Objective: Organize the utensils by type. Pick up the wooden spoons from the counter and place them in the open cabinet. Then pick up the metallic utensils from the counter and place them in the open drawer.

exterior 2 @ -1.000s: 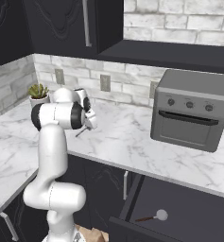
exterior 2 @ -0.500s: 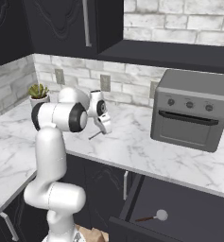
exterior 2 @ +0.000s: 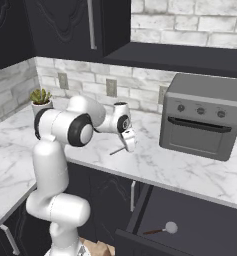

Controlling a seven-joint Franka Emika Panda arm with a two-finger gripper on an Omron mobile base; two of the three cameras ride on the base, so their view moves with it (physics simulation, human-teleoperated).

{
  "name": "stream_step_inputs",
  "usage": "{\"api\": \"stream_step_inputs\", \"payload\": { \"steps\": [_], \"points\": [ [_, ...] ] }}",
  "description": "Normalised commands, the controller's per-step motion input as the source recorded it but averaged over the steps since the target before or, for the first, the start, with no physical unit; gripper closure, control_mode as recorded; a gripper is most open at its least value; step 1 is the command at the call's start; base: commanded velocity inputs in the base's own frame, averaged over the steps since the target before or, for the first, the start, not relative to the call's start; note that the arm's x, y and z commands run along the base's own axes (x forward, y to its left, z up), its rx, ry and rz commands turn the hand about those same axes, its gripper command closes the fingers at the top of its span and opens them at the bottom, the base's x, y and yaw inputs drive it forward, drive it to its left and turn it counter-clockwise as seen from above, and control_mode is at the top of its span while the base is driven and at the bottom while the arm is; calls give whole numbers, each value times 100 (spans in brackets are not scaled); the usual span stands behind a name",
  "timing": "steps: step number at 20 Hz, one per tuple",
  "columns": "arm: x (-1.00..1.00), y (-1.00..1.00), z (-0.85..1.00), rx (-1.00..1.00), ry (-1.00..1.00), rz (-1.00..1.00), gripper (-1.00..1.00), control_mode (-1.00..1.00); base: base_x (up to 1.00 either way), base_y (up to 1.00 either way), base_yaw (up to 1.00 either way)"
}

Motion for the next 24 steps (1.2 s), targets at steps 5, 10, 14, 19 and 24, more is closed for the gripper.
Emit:
{"api": "stream_step_inputs", "payload": {
  "steps": [5, 10, 14, 19, 24],
  "points": [
    [-54, -92, 0, 3, 0, -19, 100, -100, 0, 0, 0],
    [-53, -92, 0, 1, 0, -19, 100, -100, 0, 0, 0],
    [-51, -95, 0, 0, 0, -22, 100, -100, 0, 0, 0],
    [-53, -89, -7, 1, 0, -26, 100, -100, 0, 0, 0],
    [-65, -85, -27, 2, -3, -20, 100, -100, 0, 0, 0]
  ]
}}
